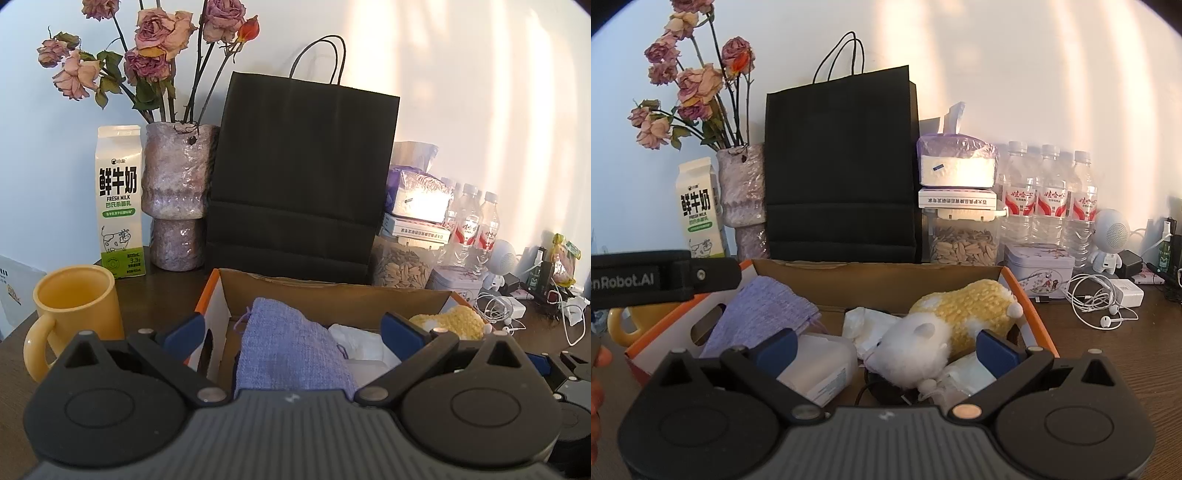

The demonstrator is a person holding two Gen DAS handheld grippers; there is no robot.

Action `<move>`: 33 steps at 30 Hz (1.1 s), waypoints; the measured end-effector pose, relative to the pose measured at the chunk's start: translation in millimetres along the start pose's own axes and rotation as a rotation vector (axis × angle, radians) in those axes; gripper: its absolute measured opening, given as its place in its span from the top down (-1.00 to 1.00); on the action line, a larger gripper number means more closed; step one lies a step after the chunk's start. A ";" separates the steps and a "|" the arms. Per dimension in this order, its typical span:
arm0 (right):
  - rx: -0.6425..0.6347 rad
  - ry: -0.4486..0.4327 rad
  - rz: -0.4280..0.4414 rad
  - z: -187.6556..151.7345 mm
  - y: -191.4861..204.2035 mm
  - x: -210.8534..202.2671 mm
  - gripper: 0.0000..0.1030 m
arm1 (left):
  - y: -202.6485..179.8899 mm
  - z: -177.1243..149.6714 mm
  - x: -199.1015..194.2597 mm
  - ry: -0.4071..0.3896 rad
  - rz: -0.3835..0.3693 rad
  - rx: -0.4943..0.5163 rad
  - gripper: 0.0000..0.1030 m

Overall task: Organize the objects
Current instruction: 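Move both tools back out of the box, right gripper over the two caps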

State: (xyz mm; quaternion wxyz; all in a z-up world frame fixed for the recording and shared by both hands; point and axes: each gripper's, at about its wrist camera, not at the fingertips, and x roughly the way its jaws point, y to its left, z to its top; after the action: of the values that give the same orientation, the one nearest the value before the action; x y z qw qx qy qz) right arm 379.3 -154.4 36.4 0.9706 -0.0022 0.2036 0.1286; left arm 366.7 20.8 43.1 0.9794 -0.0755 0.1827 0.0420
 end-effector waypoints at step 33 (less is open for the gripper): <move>-0.059 -0.020 0.002 -35.7 6.8 -69.6 -1.00 | 19.8 -35.5 -75.9 -0.021 0.009 0.047 -1.00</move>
State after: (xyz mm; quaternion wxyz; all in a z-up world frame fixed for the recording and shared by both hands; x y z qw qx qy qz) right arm 302.0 -167.1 31.5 0.9719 -0.0296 0.1900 0.1355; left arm 281.5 30.4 35.4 0.9825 -0.0514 0.1739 0.0427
